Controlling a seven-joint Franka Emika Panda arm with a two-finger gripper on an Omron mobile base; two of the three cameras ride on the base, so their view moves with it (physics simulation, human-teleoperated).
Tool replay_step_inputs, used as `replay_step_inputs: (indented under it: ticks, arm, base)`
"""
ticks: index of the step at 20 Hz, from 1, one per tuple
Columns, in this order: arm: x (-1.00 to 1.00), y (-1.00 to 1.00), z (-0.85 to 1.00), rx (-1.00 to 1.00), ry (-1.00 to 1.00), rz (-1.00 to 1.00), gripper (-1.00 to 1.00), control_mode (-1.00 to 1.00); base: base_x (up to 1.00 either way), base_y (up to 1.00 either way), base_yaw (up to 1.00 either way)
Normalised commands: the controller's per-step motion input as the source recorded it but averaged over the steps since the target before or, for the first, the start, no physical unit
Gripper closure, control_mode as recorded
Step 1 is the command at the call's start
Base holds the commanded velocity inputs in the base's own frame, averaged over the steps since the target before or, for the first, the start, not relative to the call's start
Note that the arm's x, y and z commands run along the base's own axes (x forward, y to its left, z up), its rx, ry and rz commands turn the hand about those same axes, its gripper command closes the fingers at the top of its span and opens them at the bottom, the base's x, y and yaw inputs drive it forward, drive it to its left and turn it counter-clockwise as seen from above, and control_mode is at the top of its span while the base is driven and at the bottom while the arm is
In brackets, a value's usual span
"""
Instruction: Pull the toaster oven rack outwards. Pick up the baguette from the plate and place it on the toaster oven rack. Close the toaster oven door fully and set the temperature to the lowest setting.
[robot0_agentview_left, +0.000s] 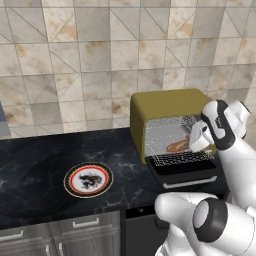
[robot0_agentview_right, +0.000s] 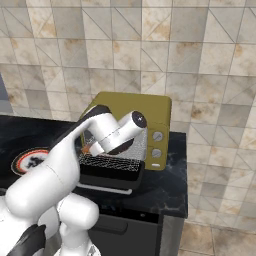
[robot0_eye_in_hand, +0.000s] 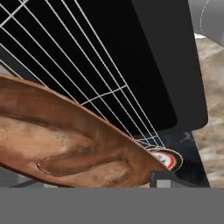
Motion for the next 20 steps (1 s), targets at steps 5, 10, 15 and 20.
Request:
replay_step_inputs:
  ticks: [5,10,15,20]
  arm:
    - [0.25,-0.01,-0.18,0.06,0.06,-0.07,1.0,-1.0]
    - [0.21,-0.08,-0.33,0.05,0.06,-0.03,1.0,-1.0]
    - [0.11,-0.1,-0.24,0.04,0.01,0.0,1.0,-1.0]
    - [0.08,-0.06,-0.13,0.03,0.0,0.0,1.0,-1.0]
  base:
    - [0.0,0.0,0.0]
    - [0.0,0.0,0.0]
    - [0.0,0.0,0.0]
    - [0.0,0.0,0.0]
